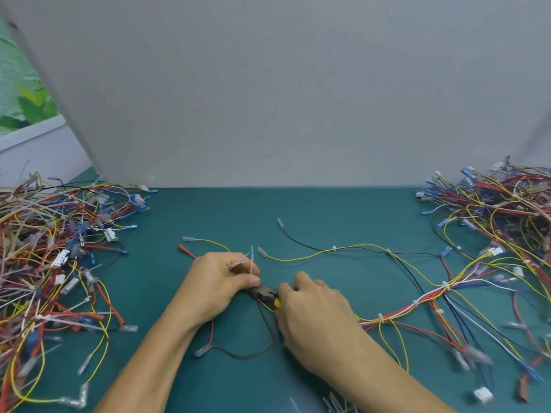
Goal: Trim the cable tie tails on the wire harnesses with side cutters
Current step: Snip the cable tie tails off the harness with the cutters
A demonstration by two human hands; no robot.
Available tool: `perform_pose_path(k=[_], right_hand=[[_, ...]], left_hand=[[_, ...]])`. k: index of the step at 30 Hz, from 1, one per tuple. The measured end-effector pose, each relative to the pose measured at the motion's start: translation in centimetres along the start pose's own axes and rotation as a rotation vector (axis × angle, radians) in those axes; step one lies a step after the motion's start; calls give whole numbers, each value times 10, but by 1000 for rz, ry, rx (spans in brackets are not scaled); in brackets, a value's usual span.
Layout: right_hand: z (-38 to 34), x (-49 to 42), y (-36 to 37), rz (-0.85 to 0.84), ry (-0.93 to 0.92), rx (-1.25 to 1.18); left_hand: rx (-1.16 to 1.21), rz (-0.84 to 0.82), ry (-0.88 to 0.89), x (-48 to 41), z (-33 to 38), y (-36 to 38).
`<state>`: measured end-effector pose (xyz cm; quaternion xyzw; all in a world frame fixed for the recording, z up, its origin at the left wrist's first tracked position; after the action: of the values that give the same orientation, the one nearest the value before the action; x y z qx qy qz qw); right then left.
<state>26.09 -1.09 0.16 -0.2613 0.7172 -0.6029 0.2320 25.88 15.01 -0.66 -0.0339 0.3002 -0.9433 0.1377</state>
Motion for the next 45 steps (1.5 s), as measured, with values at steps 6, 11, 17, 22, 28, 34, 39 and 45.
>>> perform_pose_path(k=[6,11,17,22,28,34,39,45], right_hand=[[-2,-3,1,-2,-47,50],[-9,0,1,-33,-110,110],[-13,3,1,-34,-133,125],[-11,2,0,-21,-126,144],[-11,2,-2,44,-97,186],[-12,2,0,80,-87,256],[-7,-2,7,77,-131,166],[-7,-4,3,29,-136,181]], left_hand=[[135,88,-24,1,-1,2],[258,121,-83,2,-6,3],[291,144,-102,2,-11,3],[320,125,-81,-2,-7,4],[453,157,-88,-1,-5,3],[511,175,-112,0,-4,2],[500,173,-108,-2,-4,2],[496,178,-121,-2,-5,2]])
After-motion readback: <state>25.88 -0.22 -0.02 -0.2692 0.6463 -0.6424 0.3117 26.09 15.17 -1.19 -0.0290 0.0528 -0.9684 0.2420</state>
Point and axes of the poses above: each hand's wrist, its own x-axis away from the middle knuckle, its own y-axis out of the palm, z = x × y, the point moved 5 cm from there along -x, towards the middle knuckle, and after that the axes turned 1 degree about -y, right-handed, at the moved point
